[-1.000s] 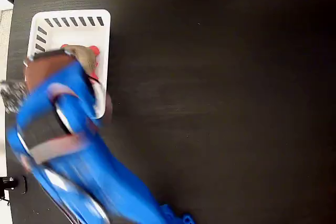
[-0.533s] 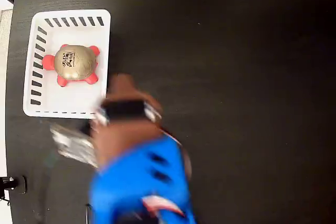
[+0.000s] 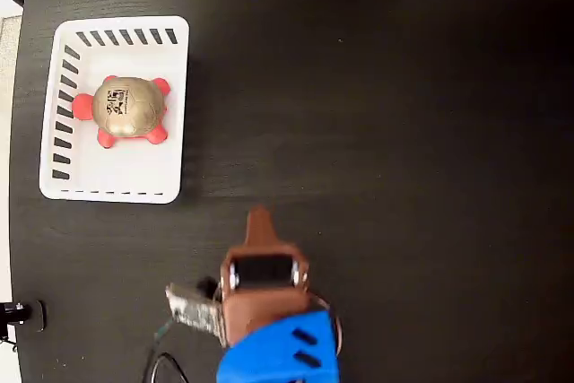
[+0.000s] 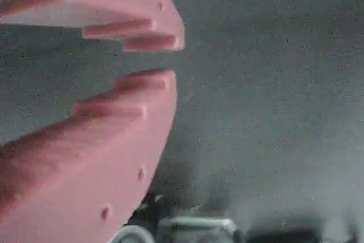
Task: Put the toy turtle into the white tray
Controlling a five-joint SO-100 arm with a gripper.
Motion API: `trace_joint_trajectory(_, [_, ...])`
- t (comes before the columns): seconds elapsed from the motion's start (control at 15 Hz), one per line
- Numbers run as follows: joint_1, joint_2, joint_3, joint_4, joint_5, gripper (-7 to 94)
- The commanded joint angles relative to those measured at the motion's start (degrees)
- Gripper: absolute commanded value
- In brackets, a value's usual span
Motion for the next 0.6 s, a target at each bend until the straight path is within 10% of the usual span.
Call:
trace_joint_trajectory(0.0, [-1.23,9.58,6.77,0.44,0.97,0])
trace_joint_trajectory(0.53, [0.97,23.55,22.68,2.72,0.09,0])
